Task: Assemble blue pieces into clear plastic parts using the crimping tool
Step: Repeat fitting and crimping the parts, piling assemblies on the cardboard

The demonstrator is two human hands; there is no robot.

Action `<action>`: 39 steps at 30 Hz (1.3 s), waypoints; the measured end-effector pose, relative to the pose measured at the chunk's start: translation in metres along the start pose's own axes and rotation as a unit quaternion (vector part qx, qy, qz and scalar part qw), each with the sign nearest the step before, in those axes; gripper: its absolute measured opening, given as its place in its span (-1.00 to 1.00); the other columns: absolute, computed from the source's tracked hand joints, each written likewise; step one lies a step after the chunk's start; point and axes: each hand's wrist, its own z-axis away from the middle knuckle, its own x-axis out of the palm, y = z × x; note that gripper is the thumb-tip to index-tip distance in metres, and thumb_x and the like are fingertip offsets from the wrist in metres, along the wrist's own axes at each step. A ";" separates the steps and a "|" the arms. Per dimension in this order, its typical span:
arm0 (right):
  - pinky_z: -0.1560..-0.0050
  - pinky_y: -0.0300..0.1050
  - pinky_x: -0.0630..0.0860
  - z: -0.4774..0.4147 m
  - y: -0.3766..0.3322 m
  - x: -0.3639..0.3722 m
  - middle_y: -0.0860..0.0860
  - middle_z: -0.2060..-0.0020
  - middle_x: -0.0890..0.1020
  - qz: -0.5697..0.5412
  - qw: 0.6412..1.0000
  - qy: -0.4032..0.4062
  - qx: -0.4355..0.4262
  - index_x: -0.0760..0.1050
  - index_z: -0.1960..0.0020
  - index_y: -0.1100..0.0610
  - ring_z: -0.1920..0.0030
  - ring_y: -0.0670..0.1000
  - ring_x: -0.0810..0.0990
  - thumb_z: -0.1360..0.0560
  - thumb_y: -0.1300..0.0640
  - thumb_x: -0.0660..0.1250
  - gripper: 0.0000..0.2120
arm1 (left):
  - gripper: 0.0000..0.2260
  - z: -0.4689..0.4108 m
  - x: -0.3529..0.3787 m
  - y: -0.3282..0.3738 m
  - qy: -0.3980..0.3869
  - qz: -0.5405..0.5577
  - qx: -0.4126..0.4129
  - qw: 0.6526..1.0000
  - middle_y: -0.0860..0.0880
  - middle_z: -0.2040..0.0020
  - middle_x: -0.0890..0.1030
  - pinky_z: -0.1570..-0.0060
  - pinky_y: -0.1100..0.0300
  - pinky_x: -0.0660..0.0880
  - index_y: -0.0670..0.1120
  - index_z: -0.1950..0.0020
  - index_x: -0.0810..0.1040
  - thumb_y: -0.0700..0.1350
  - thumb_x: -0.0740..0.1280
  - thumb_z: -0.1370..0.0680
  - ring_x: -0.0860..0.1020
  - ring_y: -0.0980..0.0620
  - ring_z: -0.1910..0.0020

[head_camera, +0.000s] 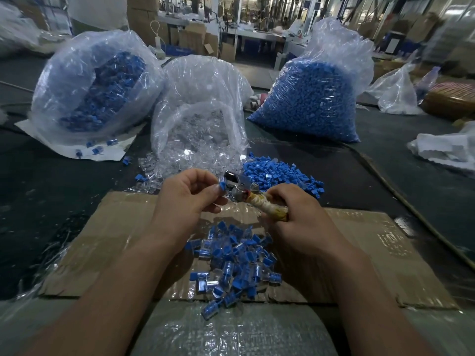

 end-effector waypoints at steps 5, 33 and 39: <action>0.14 -0.18 0.31 0.000 -0.001 0.000 -0.14 0.09 0.40 -0.002 1.000 -0.001 0.000 0.32 0.01 -0.12 0.11 -0.15 0.37 -0.44 0.07 0.36 -0.76 | -0.85 0.000 -0.001 0.001 -0.003 -0.017 0.006 1.000 -0.09 0.29 0.61 0.38 0.36 0.52 -0.14 0.18 0.50 -0.37 0.26 -0.49 0.61 0.13 0.37; 0.22 -0.29 0.27 0.001 0.000 -0.002 -0.10 0.12 0.44 0.030 0.999 -0.031 -0.002 0.35 0.00 -0.09 0.16 -0.15 0.35 -0.45 0.05 0.35 -0.80 | -0.82 0.002 0.005 0.003 0.005 -0.047 0.026 0.999 -0.12 0.31 0.58 0.41 0.36 0.52 -0.15 0.21 0.50 -0.41 0.28 -0.47 0.59 0.15 0.42; 0.15 -0.07 0.44 0.002 -0.006 -0.001 -0.06 0.15 0.52 0.040 0.999 -0.006 0.005 0.43 0.05 -0.05 0.15 -0.05 0.45 -0.44 0.10 0.33 -0.87 | -0.81 0.002 0.006 0.003 0.021 -0.070 0.041 0.996 -0.10 0.32 0.58 0.42 0.37 0.51 -0.12 0.22 0.49 -0.40 0.28 -0.48 0.58 0.18 0.43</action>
